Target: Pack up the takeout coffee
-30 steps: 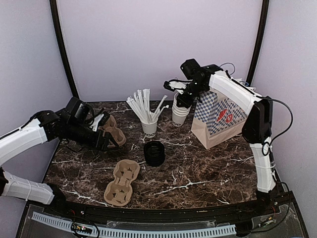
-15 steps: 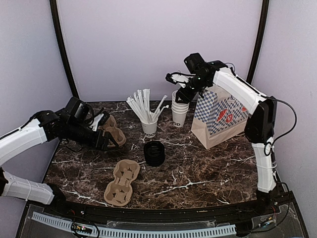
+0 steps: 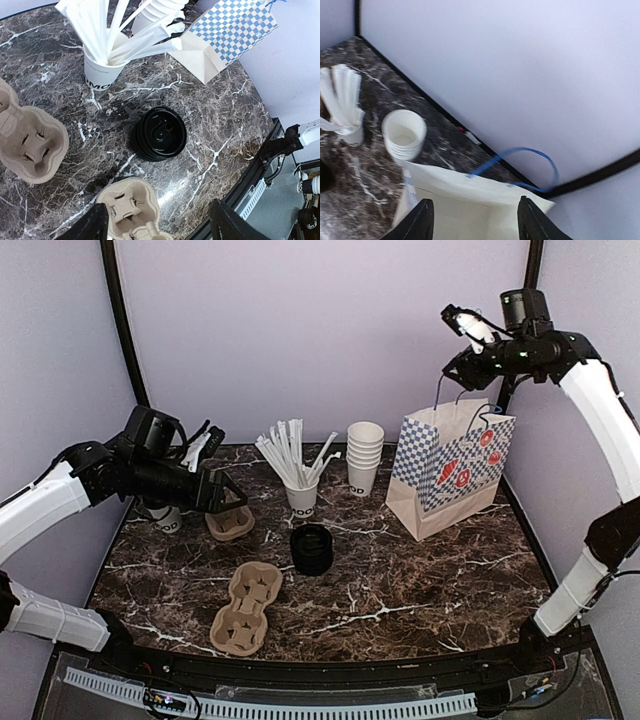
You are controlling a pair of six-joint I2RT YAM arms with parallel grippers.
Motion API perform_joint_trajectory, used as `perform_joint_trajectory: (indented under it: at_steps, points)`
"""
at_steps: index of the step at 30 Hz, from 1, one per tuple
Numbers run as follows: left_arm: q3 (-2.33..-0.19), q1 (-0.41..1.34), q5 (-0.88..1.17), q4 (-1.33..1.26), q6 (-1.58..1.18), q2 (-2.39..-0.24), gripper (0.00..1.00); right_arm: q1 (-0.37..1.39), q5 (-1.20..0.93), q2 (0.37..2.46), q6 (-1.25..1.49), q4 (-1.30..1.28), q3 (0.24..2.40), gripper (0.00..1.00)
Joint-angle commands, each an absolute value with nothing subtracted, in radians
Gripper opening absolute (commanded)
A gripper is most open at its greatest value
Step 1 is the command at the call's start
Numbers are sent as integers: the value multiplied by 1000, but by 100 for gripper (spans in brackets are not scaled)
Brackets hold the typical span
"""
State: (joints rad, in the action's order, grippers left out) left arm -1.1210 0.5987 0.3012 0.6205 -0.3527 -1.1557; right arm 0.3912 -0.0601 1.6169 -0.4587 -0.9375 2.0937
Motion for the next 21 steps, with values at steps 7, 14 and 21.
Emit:
perform_joint_trajectory:
  at_steps: [7,14,21]
  points:
    - [-1141,609,379,531,-325,-1168,73,27,-56,1728,-542,-879,2076,65]
    - [-1110,611,386,516,-340,-1143,73,9,-127,1924,-626,-946,2241,68]
    - [-1091,612,377,521,-346,-1127,73,9,-207,2087,-677,-1023,2402,66]
